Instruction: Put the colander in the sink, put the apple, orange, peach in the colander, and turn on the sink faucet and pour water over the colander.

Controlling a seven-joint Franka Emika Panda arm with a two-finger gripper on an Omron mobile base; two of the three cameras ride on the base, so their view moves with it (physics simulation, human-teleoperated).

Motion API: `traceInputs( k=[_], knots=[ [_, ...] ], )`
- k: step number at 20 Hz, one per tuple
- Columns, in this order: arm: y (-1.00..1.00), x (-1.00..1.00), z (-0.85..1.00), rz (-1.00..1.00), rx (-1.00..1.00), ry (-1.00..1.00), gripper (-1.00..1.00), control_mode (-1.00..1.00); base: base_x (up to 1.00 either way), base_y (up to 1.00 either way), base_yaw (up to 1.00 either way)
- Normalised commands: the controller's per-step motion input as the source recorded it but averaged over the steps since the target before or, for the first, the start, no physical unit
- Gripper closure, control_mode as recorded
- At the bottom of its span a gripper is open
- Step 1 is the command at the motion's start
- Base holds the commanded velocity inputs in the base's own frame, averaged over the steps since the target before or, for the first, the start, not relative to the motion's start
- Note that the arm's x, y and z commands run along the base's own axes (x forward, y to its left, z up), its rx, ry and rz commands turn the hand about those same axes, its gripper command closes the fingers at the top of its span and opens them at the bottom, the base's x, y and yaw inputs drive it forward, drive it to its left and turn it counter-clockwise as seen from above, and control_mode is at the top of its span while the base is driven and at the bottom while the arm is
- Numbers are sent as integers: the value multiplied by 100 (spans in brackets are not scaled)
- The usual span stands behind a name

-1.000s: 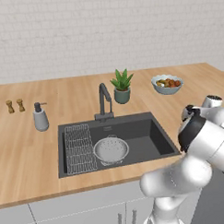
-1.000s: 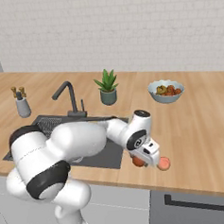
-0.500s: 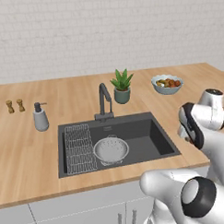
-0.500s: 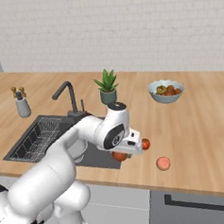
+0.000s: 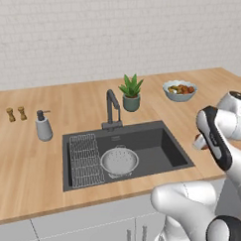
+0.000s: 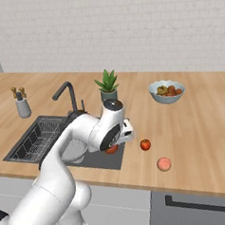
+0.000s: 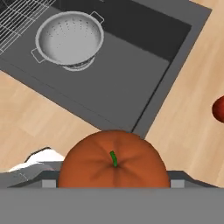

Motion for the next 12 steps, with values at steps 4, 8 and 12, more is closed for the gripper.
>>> traceInputs(
  k=[4, 8, 12],
  knots=[
    [63, -2, 53, 25, 7, -18, 100, -100, 0, 0, 0],
    [77, 0, 30, 26, 7, -7, 100, -100, 0, 0, 0],
    [75, 7, 4, 27, 10, 0, 100, -100, 0, 0, 0]
  ],
)
